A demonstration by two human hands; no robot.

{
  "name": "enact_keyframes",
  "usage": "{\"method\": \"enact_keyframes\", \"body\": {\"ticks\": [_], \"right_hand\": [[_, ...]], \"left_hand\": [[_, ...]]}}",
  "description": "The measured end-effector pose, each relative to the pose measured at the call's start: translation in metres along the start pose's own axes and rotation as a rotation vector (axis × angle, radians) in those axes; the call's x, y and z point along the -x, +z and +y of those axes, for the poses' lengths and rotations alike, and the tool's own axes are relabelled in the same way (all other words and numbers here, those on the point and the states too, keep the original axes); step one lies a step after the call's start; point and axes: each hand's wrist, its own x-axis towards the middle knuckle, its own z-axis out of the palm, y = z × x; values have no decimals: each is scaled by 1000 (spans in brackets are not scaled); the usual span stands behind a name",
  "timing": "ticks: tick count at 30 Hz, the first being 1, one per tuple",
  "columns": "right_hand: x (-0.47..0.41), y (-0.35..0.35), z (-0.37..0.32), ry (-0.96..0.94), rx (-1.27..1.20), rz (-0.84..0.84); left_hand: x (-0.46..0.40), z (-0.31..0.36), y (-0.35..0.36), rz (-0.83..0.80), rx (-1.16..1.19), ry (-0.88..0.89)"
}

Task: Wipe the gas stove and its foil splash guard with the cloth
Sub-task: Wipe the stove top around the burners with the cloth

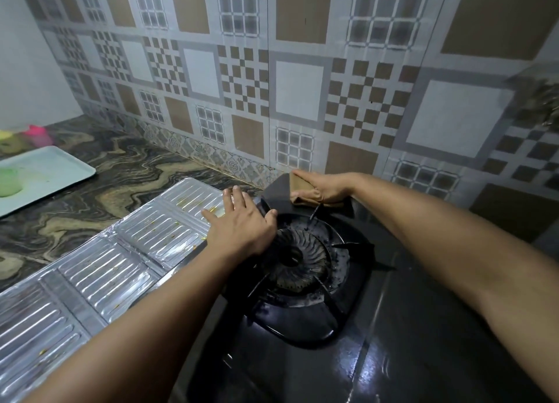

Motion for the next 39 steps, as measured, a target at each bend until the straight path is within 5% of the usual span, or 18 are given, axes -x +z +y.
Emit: {"method": "enact_keyframes", "body": {"ticks": [10,20,24,29,39], "right_hand": [[114,57,36,288,252,181],[233,135,-59,318,139,206],[209,109,-33,459,64,202],[191,104,-13,542,90,277],[272,190,-172,357,150,312]], "left_hand": [[5,4,-6,17,37,23],[17,10,-11,78,39,94],[39,25,-13,173,-43,291],[68,40,-2,51,9,495],[75,35,2,142,266,523]]}}
